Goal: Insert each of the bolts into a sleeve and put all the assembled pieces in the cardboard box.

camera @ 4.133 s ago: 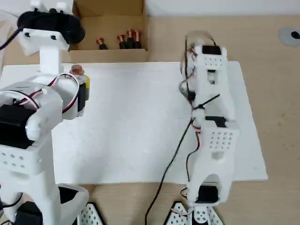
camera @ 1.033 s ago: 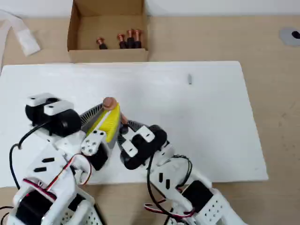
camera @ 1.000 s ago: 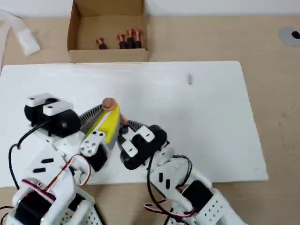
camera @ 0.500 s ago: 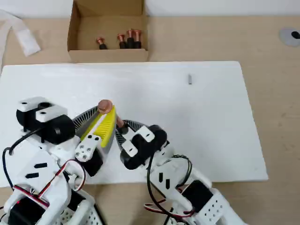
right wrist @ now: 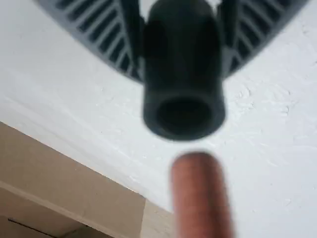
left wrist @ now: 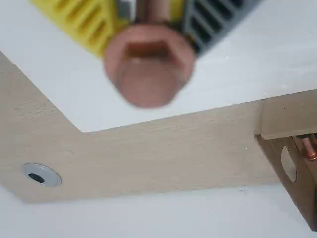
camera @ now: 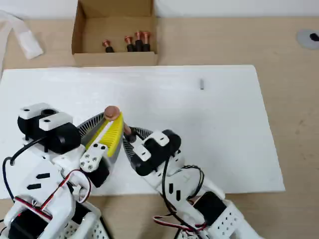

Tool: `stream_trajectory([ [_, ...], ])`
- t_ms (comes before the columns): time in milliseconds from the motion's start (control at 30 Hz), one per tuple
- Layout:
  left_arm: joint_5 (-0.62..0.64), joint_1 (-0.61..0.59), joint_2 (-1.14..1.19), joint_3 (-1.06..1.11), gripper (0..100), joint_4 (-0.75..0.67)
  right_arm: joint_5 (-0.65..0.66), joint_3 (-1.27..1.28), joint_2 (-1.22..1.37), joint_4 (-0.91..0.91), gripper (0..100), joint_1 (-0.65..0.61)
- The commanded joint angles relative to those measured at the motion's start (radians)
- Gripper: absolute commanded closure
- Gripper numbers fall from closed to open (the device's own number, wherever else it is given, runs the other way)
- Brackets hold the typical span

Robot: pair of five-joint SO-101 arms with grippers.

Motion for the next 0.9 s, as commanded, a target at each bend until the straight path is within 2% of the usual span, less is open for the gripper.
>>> stream_trajectory([
  [0, -0.009, 0.012, 0.001, -0.006, 99, 0.003, -0.011, -0.027, -0.093, -0.028, 98.9, -0.012],
  [333, -0.011, 0.014, 0.11, -0.018, 99, 0.002, -0.011, -0.027, -0.093, -0.028, 98.9, -0.012],
  [667, -0.1, 0.003, 0.111, -0.008, 99, -0.005, -0.011, -0.027, -0.094, -0.028, 98.9, -0.012],
  [867, -0.095, -0.034, 0.113, -0.008, 99, -0.003, -0.011, -0.027, -0.094, -0.028, 98.9, -0.012],
])
